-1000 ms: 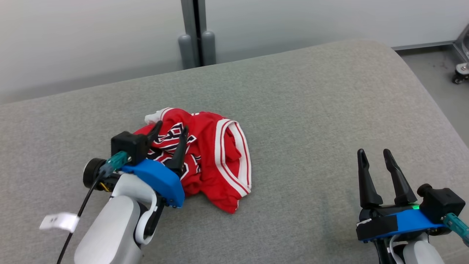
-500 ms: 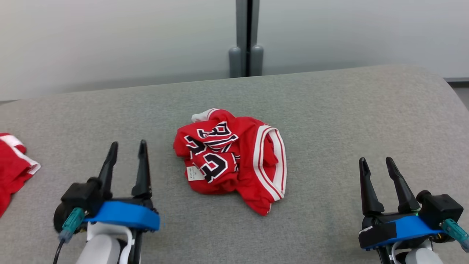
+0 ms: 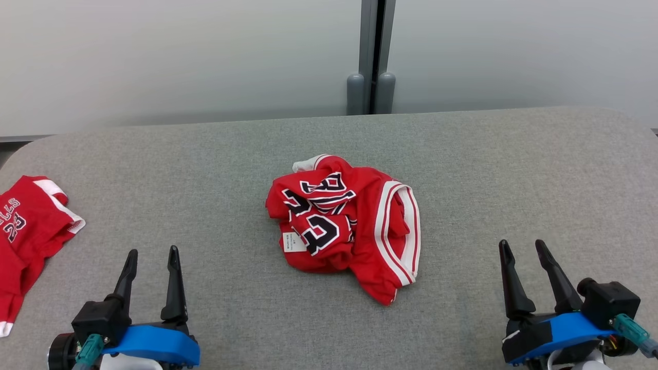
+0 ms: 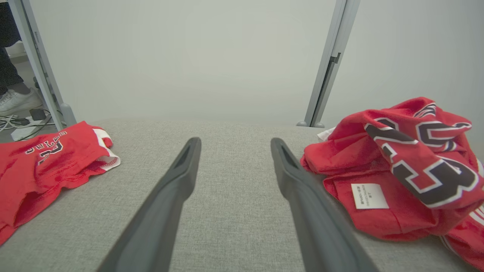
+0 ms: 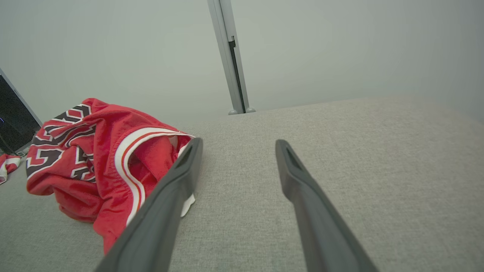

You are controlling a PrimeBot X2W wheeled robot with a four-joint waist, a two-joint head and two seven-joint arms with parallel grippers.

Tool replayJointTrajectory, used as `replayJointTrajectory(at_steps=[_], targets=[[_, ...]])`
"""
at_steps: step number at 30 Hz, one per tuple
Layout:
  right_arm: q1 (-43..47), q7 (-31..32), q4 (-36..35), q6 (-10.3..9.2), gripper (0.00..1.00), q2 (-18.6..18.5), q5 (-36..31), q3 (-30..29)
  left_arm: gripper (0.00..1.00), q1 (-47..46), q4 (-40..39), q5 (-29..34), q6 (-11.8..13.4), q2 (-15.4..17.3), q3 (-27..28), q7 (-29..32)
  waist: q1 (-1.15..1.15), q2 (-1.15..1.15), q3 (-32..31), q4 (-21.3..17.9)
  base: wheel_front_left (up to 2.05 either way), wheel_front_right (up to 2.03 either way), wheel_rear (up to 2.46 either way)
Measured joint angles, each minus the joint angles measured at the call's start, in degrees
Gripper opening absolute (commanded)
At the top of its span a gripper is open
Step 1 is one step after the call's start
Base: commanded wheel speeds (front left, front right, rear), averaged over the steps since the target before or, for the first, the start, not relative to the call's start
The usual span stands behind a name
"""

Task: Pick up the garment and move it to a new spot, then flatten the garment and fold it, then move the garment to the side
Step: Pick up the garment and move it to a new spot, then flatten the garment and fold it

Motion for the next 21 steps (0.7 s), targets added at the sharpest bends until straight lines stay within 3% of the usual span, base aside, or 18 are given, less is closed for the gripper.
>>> replayJointTrajectory(at_steps=[15,21], targets=[[0.6,0.7,0.8,0.0,1.0,0.0,2.2,3.1,1.0,0.2,0.1,2.2,-2.7,-1.4,1.3,0.0,0.0,0.0,-0.3,0.3,0.0,0.0,0.0],[-0.4,7.2,2.4,0.0,1.0,0.0,8.1,9.9,1.0,0.0,0.2,3.1,-3.3,-1.5,1.4,0.0,0.0,0.0,0.0,0.8,0.0,0.0,0.0]])
